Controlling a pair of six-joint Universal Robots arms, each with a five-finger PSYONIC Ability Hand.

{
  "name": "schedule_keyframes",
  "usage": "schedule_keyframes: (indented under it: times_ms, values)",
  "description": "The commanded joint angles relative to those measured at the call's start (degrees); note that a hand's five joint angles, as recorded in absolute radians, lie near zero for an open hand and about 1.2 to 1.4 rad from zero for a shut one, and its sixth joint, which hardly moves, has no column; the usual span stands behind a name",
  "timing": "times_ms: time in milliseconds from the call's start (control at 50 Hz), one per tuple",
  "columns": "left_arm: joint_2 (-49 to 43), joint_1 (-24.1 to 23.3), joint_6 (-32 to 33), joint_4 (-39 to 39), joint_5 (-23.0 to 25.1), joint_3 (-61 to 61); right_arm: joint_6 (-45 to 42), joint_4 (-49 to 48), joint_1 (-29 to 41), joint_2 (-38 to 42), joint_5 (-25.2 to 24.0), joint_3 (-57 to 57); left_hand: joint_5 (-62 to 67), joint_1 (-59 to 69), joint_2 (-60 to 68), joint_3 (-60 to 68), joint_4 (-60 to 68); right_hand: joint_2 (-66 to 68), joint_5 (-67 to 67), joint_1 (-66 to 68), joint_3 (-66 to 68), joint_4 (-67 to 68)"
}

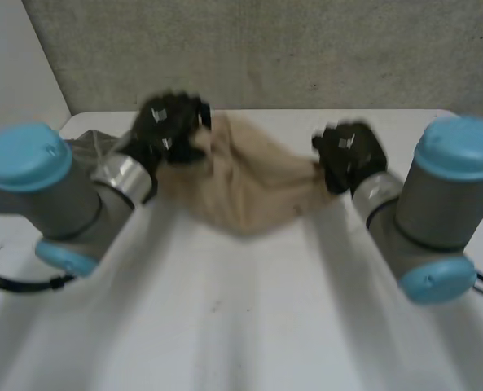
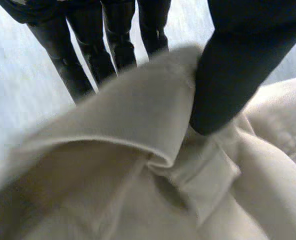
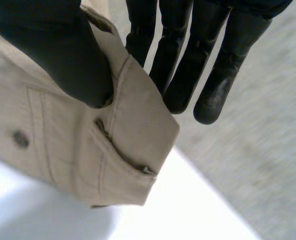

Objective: Fold the laundry.

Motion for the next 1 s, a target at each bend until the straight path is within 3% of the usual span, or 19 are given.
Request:
schedule_keyframes:
  times_ms: [20, 80, 200, 360, 440, 640, 760, 1000]
  values:
    - [-3.4, -0.3, 7.4, -8.8, -0.5, -4.1, -2.7, 0.0, 0.0, 2.0, -0.5, 6.3, -15.1, -13.3, -14.4, -14.6, -15.0, 12.5, 13.0, 23.4, 11.6, 11.7]
    - [-2.2, -0.2, 11.9, -13.5, -0.9, -4.9, -2.1, 0.3, -0.5, 1.8, -0.5, 7.2, -23.2, -21.3, -22.4, -22.7, -23.1, 12.5, 13.0, 23.4, 11.6, 11.7]
    - [4.9, -0.3, 14.6, -18.9, -2.8, -9.3, -1.6, 0.3, -0.5, -1.0, -0.4, 9.9, -25.6, -23.7, -24.8, -25.1, -25.5, 12.5, 13.0, 23.4, 11.6, 11.7]
    - [16.8, -1.0, 14.4, -15.0, -12.8, -19.3, -1.5, 0.4, -0.4, -6.2, 0.2, 13.6, -24.9, -23.0, -24.2, -24.4, -24.8, 12.5, 13.0, 23.4, 11.6, 11.7]
    - [18.1, -2.9, 14.1, -14.4, -16.6, -22.3, -1.4, 0.3, -0.5, -7.6, 0.2, 14.7, -23.7, -21.9, -23.0, -23.2, -23.6, 12.5, 13.0, 23.4, 11.6, 11.7]
    - [17.5, -7.7, 11.0, -14.5, -18.9, -25.6, 0.9, 0.5, -0.4, -8.3, 0.2, 15.8, -15.3, -13.5, -14.6, -14.8, -15.2, 12.5, 13.0, 23.4, 11.6, 11.7]
    - [14.3, -8.2, 6.8, -14.0, -19.1, -23.3, 1.2, 0.5, -0.4, -8.3, 0.3, 16.0, -16.2, -14.3, -15.4, -15.7, -16.1, 12.5, 13.0, 23.4, 11.6, 11.7]
    - [3.9, -8.1, 6.5, -13.6, -19.7, -14.6, 1.3, 0.5, -0.4, -10.4, 0.2, 18.3, -15.0, -13.1, -14.2, -14.5, -14.9, 12.5, 13.0, 23.4, 11.6, 11.7]
